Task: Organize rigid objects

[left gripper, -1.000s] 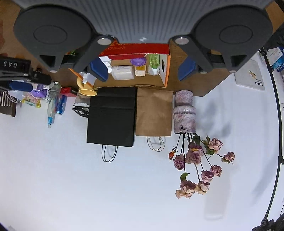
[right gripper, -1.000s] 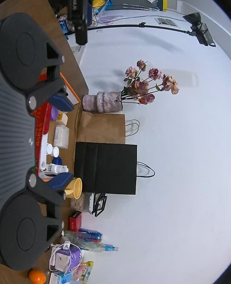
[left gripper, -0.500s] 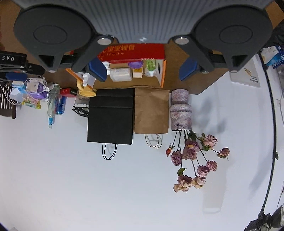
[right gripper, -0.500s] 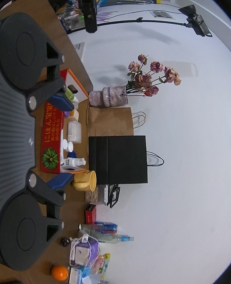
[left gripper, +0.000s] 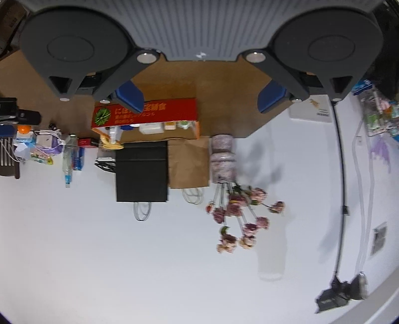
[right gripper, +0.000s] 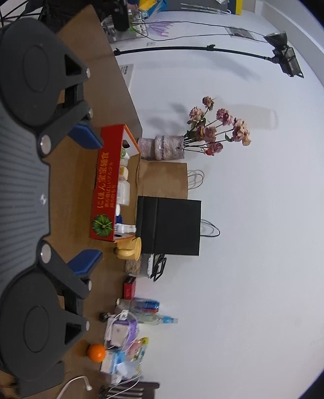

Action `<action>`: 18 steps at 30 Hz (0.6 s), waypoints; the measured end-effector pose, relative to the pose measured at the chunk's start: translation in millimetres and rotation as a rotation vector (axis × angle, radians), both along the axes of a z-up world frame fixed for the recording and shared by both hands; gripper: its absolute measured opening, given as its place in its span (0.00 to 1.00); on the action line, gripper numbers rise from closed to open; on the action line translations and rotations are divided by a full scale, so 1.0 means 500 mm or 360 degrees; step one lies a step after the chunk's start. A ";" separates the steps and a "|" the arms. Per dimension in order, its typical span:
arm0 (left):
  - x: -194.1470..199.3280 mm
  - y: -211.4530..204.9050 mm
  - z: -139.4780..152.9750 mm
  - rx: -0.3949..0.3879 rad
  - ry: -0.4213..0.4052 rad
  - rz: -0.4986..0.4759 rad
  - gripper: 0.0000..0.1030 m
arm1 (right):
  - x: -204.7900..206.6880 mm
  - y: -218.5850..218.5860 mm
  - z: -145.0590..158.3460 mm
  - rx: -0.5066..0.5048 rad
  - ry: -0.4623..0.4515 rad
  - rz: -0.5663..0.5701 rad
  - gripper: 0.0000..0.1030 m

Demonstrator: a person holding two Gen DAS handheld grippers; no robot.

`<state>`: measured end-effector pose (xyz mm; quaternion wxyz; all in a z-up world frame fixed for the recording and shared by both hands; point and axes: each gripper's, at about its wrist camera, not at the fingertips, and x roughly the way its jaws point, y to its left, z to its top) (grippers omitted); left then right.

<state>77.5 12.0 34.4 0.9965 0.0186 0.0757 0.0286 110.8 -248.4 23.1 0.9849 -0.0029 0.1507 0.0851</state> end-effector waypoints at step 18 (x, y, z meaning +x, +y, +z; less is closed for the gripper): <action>-0.172 -0.016 -0.059 -0.0032 -0.0004 -0.0045 0.98 | -0.219 0.084 -0.034 0.0061 -0.0002 0.0128 0.96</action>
